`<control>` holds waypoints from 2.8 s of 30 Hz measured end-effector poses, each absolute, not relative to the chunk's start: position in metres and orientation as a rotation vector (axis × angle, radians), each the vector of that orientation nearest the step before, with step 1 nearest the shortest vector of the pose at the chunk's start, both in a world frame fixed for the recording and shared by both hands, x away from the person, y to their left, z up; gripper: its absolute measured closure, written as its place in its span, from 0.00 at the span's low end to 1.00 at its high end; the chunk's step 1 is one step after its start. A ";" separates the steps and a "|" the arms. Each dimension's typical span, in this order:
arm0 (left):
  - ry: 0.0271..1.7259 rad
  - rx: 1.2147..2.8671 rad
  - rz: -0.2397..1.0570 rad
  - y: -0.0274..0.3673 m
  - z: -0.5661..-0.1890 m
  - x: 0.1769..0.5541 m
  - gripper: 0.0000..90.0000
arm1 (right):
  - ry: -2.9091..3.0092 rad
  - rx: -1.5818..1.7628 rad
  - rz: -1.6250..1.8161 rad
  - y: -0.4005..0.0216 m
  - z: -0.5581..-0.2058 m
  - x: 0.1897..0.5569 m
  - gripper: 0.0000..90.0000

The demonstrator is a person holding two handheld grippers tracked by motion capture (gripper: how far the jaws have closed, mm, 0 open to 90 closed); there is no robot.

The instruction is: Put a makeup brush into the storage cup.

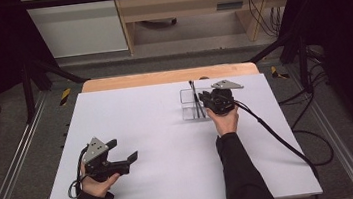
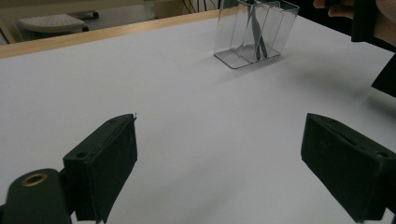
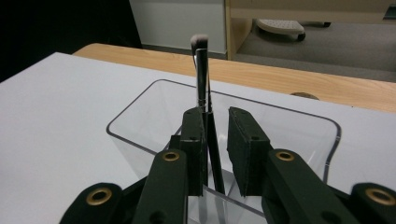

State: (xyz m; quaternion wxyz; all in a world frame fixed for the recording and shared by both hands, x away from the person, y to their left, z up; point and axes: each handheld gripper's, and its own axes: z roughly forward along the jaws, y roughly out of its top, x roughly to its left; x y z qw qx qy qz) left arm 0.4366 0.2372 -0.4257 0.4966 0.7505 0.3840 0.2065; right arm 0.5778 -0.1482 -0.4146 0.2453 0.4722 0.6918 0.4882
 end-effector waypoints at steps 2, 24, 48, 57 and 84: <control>0.930 1.817 0.501 0.237 -0.426 0.437 0.11 | 1.881 1.282 1.348 -0.151 -0.412 0.574 0.83; 0.930 1.833 0.508 0.236 -0.427 0.437 0.11 | 1.968 1.185 1.428 -0.159 -0.391 0.532 0.48; 0.934 1.843 0.521 0.236 -0.428 0.437 0.10 | 2.062 1.086 1.420 -0.173 -0.390 0.480 0.19; 0.938 1.848 0.521 0.236 -0.429 0.437 0.10 | 2.080 1.092 1.392 -0.182 -0.398 0.467 0.11; 0.950 1.854 0.524 0.239 -0.430 0.438 0.09 | 2.019 1.163 1.397 -0.217 -0.422 0.442 0.09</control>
